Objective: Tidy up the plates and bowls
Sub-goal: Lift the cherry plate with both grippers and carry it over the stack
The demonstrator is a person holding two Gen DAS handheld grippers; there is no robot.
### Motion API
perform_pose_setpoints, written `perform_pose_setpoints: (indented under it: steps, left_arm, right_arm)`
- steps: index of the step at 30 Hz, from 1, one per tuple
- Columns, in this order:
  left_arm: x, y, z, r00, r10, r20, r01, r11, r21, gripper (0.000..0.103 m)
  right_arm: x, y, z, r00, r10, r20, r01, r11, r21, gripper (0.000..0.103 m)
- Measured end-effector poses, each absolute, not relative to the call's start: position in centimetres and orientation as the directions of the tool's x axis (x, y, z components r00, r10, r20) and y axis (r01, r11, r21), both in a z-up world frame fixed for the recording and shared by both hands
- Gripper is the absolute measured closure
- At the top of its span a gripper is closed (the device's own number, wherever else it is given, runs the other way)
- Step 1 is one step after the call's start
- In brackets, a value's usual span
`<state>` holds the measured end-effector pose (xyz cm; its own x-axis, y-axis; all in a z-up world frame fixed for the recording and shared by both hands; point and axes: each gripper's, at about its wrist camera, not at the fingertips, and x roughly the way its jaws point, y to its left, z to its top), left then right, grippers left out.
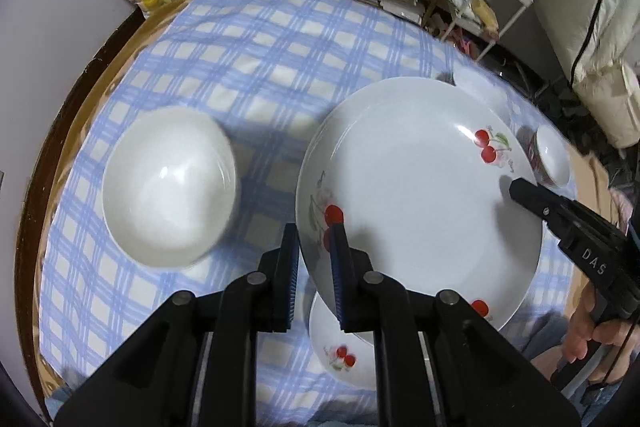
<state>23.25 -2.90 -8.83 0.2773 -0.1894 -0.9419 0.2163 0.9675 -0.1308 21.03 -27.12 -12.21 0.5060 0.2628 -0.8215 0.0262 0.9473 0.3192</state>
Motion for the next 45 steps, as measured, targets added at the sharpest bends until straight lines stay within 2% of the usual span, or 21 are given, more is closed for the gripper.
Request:
perform_pose_setpoints:
  steps: [8,12,18,25,30,35,45]
  left_arm:
    - [19.8,-2.2,-10.1,0.287,-0.163,-0.944,0.2,0.974,-0.107,0.089]
    - [18.8,-2.1,-10.9,0.286,-0.15,-0.946,0.192,0.977,-0.097,0.089]
    - [17.5,-1.9,-12.7,0.266,-0.128,-0.955,0.178,0.981,-0.082,0.089]
    - [16.2,-2.2,-14.5,0.209,-0.135,-0.968,0.191,0.977,-0.096,0.089]
    - [15.7,-2.8,-15.6,0.196,-0.101,-0.975,0.202,0.977,-0.061,0.089]
    - [15.7,-2.9,-17.1,0.138,-0.116,-0.984,0.2,0.976,-0.087,0.089]
    - [15.2,-4.1,-17.8,0.158,-0.061,-0.985,0.235,0.972,-0.023,0.088]
  right_arm:
    - [17.4,-26.4,-13.6,0.502,0.287,-0.816,0.015,0.94,0.34,0.089]
    - [16.1,-25.2,-13.9,0.531,0.224,-0.817,-0.003,0.965,0.263,0.089]
    - [14.9,-25.2,-15.9,0.529,0.245,-0.813,0.037,0.95,0.311,0.089]
    - [13.6,-24.8,-16.5,0.528,0.203,-0.825,0.026,0.967,0.255,0.089]
    - [12.9,-24.0,-17.1,0.526,0.155,-0.836,0.016,0.981,0.193,0.089]
    - [12.4,-24.4,-17.9,0.522,0.169,-0.836,0.032,0.976,0.217,0.089]
    - [11.3,-25.4,-18.8,0.543,0.137,-0.828,0.07,0.976,0.207,0.092]
